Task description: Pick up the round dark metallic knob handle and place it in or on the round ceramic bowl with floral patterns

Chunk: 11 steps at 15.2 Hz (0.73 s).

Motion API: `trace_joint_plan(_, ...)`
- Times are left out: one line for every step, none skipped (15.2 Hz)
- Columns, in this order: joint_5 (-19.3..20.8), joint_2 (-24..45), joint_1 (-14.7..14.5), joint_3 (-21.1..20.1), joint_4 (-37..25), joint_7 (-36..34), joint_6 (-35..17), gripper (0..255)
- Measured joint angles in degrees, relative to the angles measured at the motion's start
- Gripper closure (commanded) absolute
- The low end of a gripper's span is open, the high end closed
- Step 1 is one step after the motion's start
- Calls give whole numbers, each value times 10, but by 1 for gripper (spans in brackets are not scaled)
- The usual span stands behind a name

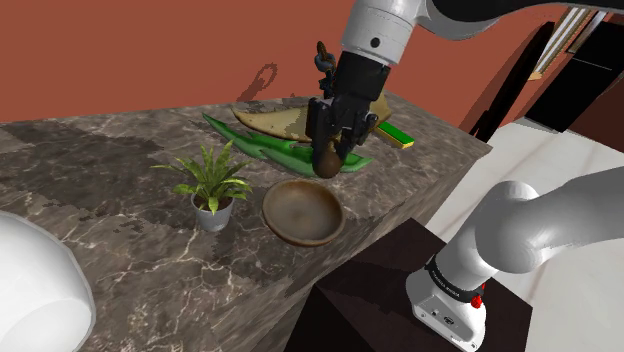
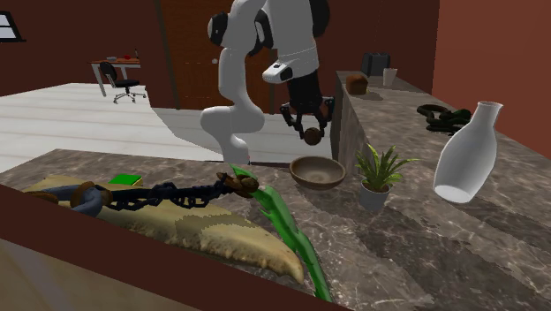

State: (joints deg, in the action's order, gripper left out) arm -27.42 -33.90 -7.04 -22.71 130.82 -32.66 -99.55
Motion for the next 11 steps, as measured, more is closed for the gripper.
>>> trace_joint_plan(-2,12,-1,-12,-10,-12,-6,255)
trace_joint_plan(-3,21,-1,-18,-15,-16,-13,255)
trace_joint_plan(-4,23,-1,-21,-13,-17,-18,255)
trace_joint_plan(-5,25,-1,-24,-10,-18,-23,255)
trace_joint_plan(-7,26,-2,-26,-3,-17,-31,255)
trace_joint_plan(-9,28,-3,-29,3,-16,-39,255)
trace_joint_plan(-10,29,-3,-31,10,-14,-47,255)
trace_joint_plan(-12,28,-4,-32,17,-12,-54,255)
trace_joint_plan(-13,29,-4,-33,23,-10,-60,255)
trace_joint_plan(-14,29,-4,-34,30,-7,-67,255)
trace_joint_plan(-16,30,-5,-36,37,-5,-74,255)
